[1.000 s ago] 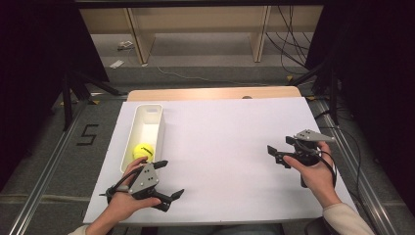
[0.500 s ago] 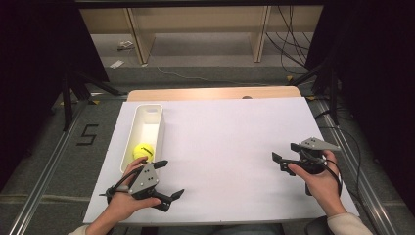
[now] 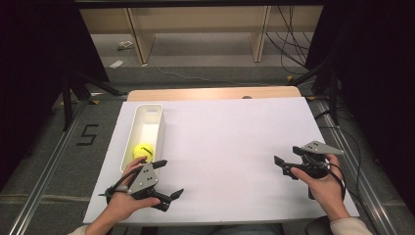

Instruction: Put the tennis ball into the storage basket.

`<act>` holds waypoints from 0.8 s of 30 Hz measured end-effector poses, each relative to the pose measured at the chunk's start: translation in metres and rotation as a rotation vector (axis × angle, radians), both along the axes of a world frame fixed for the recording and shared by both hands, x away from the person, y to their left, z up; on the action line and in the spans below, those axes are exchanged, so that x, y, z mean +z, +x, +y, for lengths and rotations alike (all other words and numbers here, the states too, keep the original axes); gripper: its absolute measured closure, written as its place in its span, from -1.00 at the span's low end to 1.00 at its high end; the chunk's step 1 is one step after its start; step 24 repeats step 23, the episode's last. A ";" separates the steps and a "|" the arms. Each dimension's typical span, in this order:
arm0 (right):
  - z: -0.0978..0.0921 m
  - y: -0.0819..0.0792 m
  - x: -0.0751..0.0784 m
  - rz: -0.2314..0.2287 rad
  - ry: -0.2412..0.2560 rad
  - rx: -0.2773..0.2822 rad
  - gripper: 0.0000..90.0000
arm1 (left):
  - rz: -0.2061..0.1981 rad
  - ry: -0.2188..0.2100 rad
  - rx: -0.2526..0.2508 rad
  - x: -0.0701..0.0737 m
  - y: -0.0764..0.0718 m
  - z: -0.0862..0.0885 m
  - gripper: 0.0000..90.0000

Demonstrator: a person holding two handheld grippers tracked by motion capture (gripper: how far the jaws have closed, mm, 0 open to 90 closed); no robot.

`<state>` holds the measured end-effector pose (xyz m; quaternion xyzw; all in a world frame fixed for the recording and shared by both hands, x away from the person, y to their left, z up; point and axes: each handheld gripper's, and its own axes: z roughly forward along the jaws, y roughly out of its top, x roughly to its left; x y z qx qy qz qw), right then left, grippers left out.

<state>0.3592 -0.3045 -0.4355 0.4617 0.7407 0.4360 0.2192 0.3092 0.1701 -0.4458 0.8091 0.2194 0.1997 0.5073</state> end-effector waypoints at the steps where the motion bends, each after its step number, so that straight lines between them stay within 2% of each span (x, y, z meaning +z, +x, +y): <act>1: 0.000 -0.001 0.000 0.001 -0.003 0.001 -0.61 | 0.000 -0.001 0.000 0.000 0.000 0.000 -1.00; 10: -0.004 -0.007 0.000 0.001 -0.001 0.005 -0.62 | -0.002 -0.006 0.004 0.000 0.000 0.000 -1.00; 24: -0.005 -0.006 -0.003 0.015 0.020 0.017 -0.62 | 0.007 -0.011 0.008 0.000 0.003 -0.001 -1.00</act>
